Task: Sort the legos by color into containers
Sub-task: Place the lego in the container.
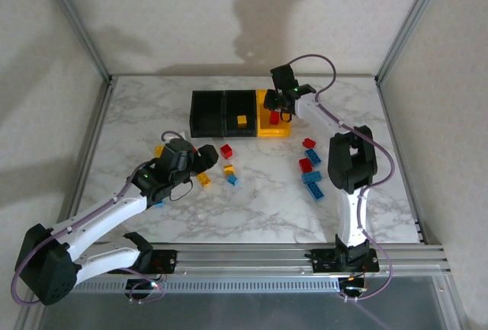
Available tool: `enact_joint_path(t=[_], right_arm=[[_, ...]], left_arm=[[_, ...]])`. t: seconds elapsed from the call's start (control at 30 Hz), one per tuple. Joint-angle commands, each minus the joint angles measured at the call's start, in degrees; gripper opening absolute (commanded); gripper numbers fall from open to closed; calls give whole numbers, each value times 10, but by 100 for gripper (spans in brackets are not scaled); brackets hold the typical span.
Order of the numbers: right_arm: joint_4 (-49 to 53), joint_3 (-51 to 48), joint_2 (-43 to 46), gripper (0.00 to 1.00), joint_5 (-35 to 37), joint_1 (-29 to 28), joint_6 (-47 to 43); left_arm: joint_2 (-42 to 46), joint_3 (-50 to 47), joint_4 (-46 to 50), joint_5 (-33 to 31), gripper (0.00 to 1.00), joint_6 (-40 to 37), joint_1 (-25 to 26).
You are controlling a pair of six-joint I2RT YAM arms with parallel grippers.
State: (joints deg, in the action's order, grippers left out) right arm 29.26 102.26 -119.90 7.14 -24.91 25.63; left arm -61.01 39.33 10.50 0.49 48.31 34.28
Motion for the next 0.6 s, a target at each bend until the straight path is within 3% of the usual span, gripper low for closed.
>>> enact_joint_path(t=[0.0, 0.23, 0.57], right_arm=[[27, 46, -41, 38, -23, 4, -8], [24, 76, -83, 43, -48, 5, -1], [11, 65, -69, 58, -46, 4, 3]], left_arm=[[-7, 15, -11, 3, 75, 10, 7], [-24, 17, -12, -2, 75, 8, 11], [-40, 21, -6, -8, 75, 12, 14]])
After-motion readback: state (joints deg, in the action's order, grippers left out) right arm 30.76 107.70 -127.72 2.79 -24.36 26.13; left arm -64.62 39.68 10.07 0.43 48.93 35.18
